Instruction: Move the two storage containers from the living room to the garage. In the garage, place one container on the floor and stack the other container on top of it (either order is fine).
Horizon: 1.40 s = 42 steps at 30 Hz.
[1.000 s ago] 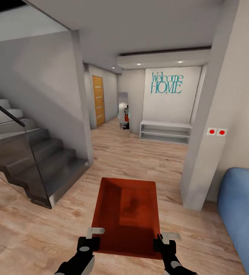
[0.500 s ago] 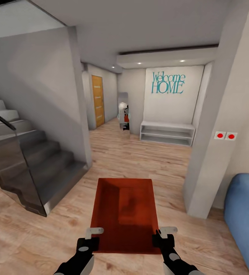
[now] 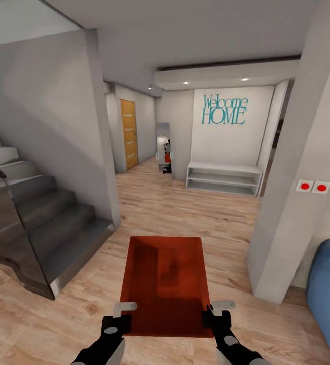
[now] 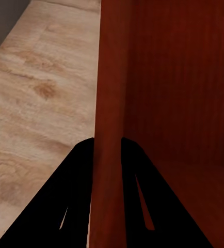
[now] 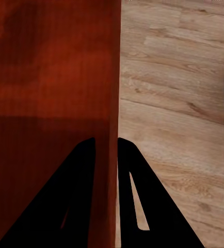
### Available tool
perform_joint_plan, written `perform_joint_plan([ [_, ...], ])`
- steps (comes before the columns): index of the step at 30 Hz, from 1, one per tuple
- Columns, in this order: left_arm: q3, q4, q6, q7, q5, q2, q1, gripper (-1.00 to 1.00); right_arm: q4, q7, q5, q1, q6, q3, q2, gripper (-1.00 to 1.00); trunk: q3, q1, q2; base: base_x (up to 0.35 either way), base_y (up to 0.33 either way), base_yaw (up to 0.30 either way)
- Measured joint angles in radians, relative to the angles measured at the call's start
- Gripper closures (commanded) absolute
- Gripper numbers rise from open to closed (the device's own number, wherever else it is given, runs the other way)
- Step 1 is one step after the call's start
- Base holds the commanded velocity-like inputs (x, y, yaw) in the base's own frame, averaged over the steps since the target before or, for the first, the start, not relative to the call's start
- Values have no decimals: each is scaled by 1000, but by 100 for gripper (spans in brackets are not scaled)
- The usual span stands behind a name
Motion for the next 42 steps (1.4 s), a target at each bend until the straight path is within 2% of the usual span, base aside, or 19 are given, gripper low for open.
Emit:
perform_joint_plan([
  [42,0,-2,0,0,0,0,0,100,-3,0,0,0,2,1,0,100,0,0,0,320,0,0],
])
